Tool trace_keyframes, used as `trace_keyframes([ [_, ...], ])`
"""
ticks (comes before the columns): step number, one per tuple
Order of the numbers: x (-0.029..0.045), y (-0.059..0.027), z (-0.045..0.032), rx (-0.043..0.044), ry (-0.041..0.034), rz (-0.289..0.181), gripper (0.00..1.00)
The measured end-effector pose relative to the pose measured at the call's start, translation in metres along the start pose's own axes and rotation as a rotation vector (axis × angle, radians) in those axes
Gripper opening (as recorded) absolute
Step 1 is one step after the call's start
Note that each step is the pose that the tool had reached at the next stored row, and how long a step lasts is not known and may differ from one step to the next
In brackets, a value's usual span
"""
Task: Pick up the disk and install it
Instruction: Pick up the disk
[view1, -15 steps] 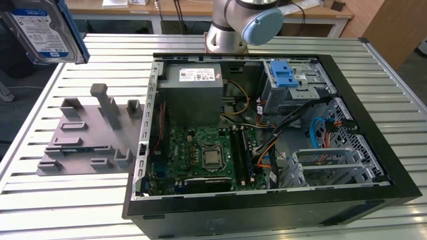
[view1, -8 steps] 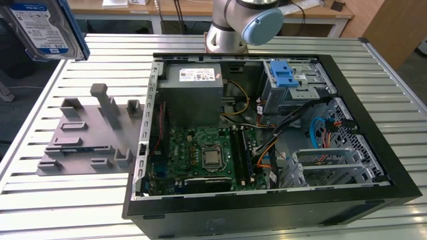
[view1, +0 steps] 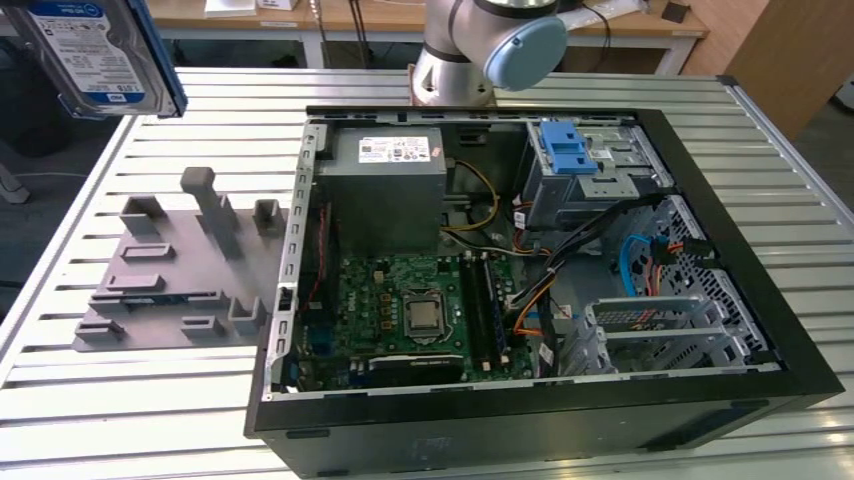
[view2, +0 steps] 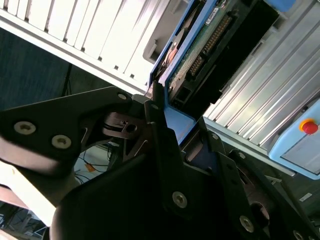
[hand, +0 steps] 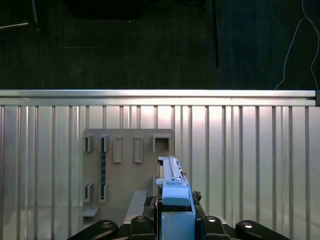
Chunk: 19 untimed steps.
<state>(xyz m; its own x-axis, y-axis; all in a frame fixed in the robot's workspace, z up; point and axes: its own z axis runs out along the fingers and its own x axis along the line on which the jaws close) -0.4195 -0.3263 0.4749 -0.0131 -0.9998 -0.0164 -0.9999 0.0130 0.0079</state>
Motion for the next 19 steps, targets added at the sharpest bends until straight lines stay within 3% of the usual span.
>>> trace_keyframes([
  [11, 0.0020, -0.0180, -0.0029, -0.0068, 0.0001, 0.000, 0.36],
  [19, 0.0096, -0.0302, -0.0034, -0.0091, 0.0001, 0.000, 0.36],
])
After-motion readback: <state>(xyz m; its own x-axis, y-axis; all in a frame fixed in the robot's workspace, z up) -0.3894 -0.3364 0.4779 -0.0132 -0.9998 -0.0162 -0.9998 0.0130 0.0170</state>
